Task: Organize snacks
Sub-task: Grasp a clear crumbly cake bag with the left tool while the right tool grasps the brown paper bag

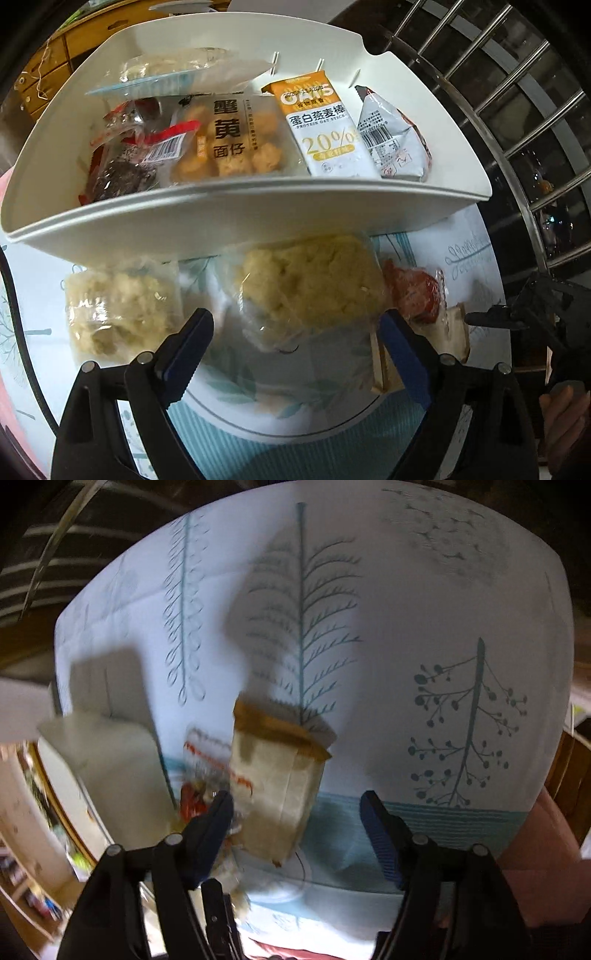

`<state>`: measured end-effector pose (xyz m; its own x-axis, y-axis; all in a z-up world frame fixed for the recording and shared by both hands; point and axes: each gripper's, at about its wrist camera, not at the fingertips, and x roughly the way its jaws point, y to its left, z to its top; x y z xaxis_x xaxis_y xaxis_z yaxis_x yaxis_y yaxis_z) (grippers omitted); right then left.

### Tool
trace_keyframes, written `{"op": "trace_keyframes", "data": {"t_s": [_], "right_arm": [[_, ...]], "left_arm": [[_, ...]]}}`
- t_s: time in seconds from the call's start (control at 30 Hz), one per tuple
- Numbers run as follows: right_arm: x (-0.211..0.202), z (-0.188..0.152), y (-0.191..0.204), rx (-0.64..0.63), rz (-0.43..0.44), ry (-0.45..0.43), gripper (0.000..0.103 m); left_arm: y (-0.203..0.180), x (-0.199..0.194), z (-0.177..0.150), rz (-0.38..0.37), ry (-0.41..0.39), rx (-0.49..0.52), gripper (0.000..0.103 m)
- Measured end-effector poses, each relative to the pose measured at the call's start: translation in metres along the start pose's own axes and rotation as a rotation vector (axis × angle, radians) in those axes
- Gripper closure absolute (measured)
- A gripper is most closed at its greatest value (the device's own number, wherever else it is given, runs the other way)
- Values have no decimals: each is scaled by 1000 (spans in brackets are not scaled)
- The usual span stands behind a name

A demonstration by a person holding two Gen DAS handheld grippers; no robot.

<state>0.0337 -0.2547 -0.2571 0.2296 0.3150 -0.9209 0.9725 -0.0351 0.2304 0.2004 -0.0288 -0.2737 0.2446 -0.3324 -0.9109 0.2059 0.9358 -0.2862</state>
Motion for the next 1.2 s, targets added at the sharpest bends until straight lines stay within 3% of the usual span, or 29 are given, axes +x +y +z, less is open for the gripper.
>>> {"op": "trace_keyframes", "data": {"t_s": [0.4, 0.7, 0.87, 1.2], "right_arm": [[9, 6, 21, 133, -23, -76, 27], [18, 1, 49, 154, -164, -112, 28], [16, 17, 70, 159, -232, -101, 37], [17, 31, 88, 83, -240, -53, 50]], "left_arm": [[-21, 27, 19, 68, 55, -62, 6], [-27, 51, 41, 135, 103, -136, 5], [-31, 61, 52, 166, 110, -163, 5], [-27, 68, 67, 216, 113, -162, 17]]}}
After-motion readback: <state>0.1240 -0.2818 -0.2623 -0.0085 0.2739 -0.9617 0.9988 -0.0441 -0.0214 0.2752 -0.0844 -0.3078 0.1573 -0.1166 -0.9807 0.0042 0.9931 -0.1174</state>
